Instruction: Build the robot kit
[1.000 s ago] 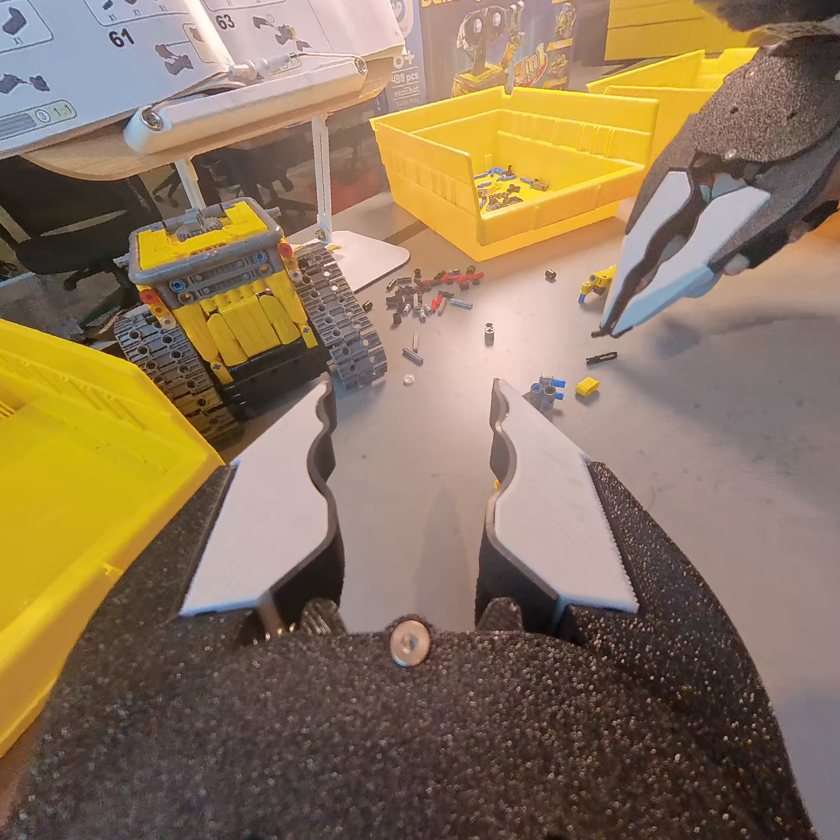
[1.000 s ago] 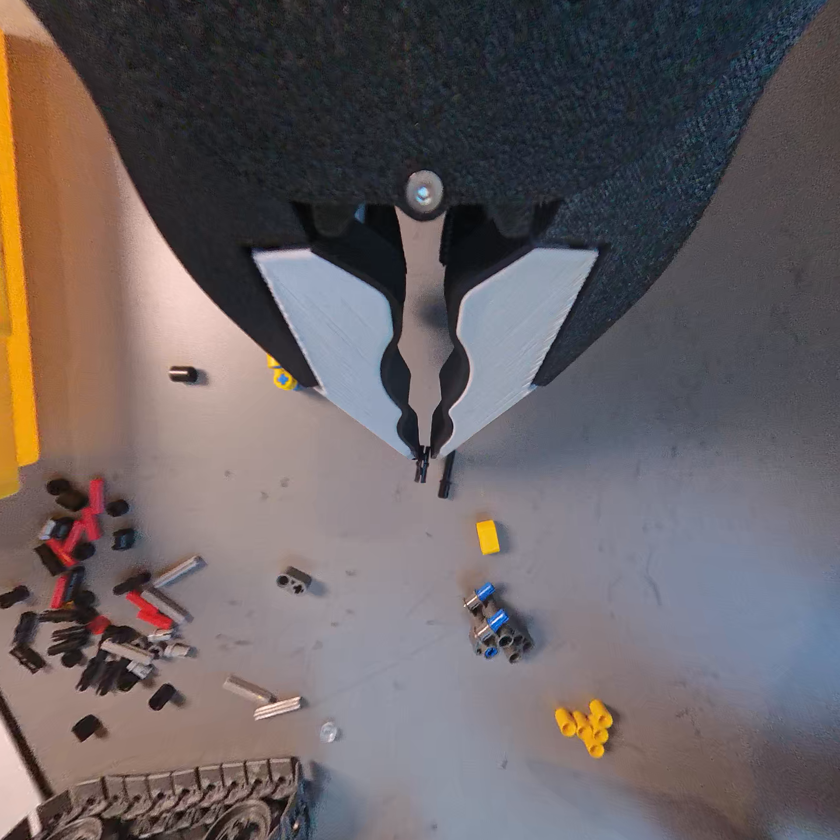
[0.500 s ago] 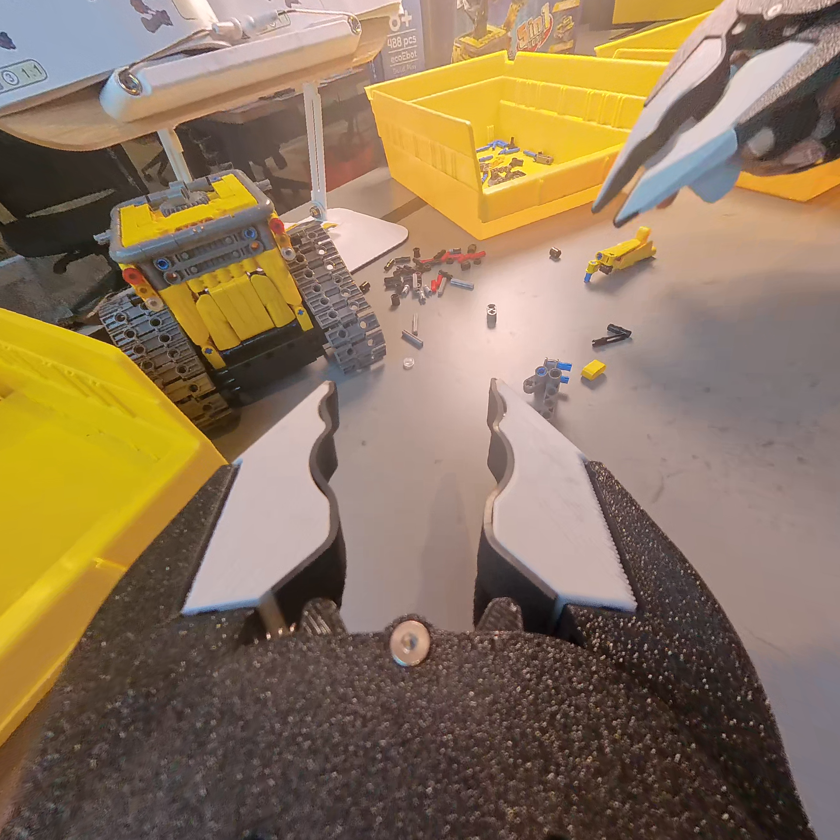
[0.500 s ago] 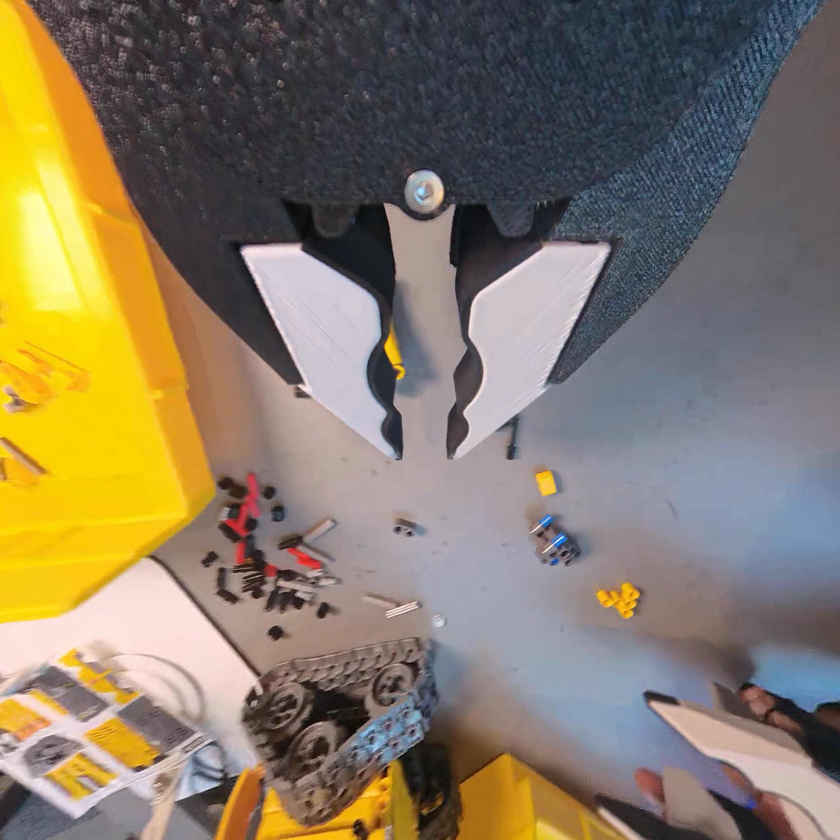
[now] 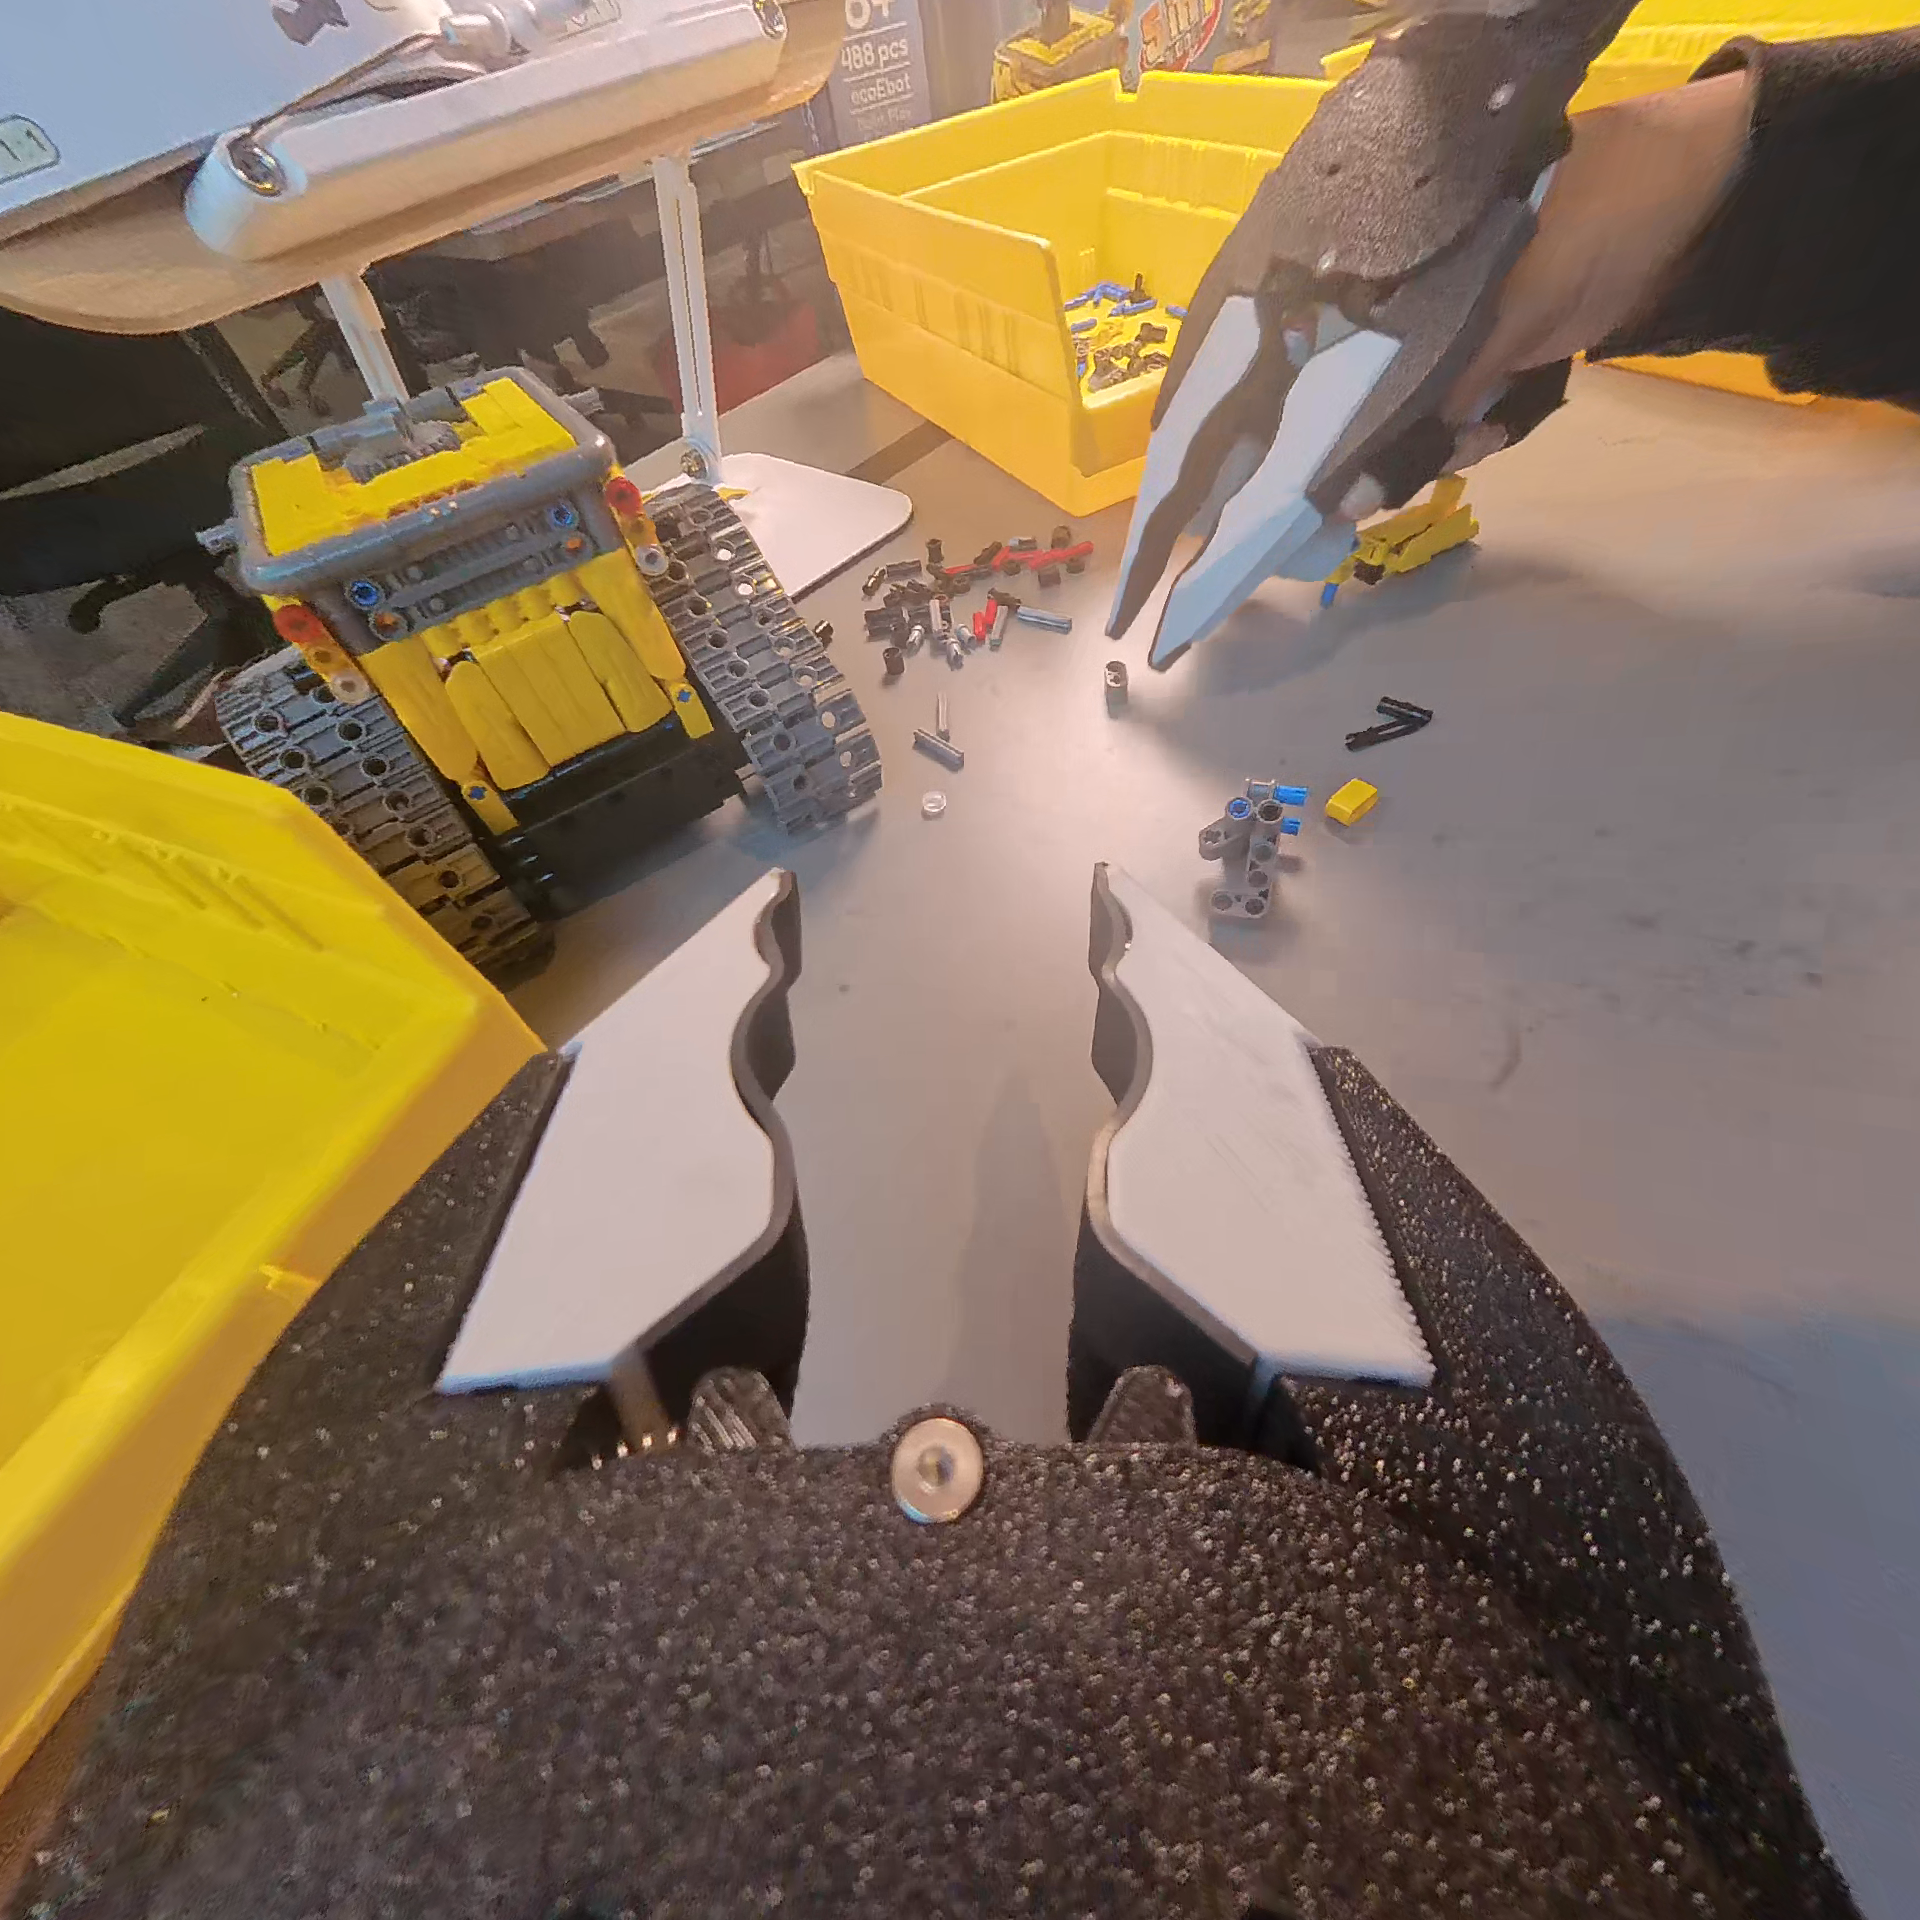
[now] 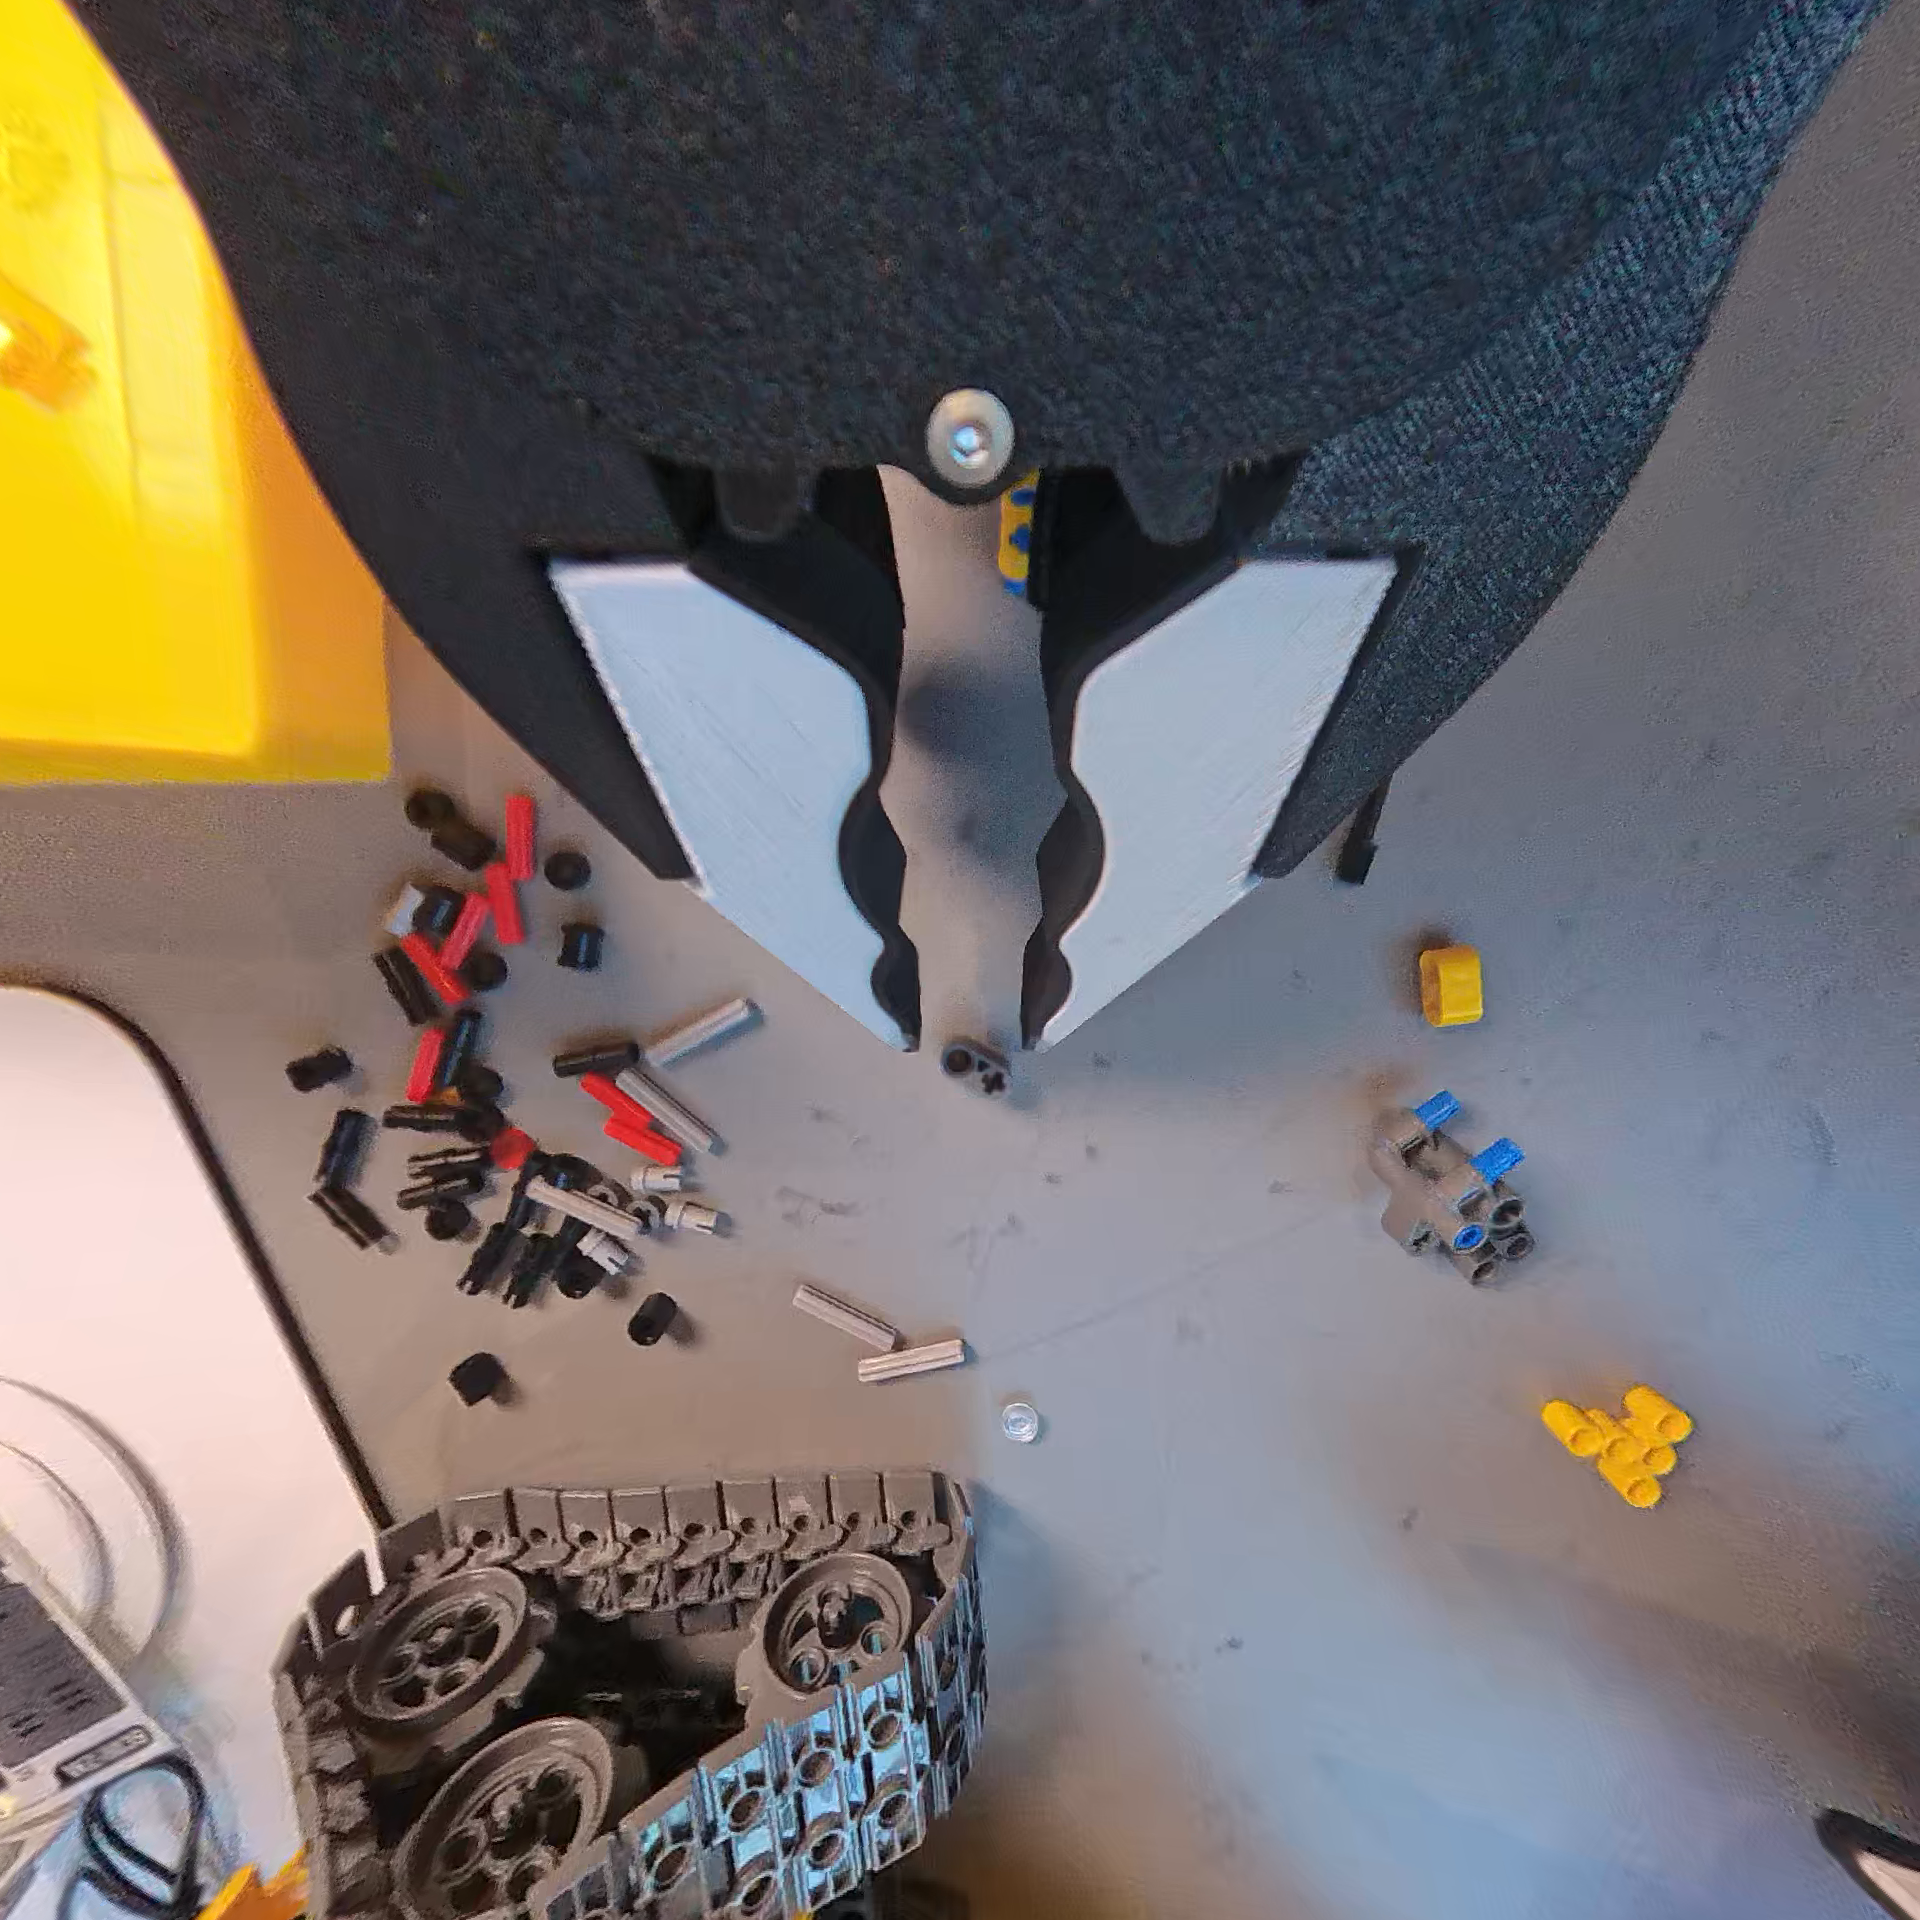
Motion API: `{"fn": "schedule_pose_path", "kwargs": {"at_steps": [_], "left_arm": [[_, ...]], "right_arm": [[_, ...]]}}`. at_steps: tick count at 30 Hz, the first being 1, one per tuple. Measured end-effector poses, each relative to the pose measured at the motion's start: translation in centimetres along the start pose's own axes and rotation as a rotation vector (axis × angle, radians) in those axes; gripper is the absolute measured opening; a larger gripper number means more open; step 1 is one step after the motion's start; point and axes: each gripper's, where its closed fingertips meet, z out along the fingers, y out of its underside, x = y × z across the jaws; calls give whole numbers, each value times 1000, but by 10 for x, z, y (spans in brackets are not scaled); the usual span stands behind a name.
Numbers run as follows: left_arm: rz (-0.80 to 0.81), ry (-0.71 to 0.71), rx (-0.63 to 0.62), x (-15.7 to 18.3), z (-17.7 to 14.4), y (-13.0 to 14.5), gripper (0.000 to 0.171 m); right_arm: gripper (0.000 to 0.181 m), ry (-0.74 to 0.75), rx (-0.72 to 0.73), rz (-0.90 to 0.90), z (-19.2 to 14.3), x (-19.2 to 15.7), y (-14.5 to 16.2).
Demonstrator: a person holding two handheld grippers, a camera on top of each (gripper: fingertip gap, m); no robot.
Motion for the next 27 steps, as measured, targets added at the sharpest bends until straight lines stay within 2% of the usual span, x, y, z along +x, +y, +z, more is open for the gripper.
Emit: {"fn": "schedule_pose_path", "kwargs": {"at_steps": [3, 10, 18, 20, 23, 27], "left_arm": [[-9, 1, -4, -2, -1, 2, 55], [12, 20, -18, 3, 1, 4, 55], [15, 41, -33, 3, 0, 7, 57], [11, 92, -49, 8, -2, 9, 58], [-2, 243, -93, 29, -7, 17, 59], [57, 357, -211, 52, -8, 40, 54]], "right_arm": [[17, -21, -51, -8, 13, -1, -1], [14, -34, -74, -9, 8, -2, 0], [14, 127, -77, 54, -25, 31, 14], [14, 146, -54, 72, -35, 36, 15], [14, 149, -23, 83, -42, 35, 18], [14, 171, -65, 107, -39, 37, 34]]}}
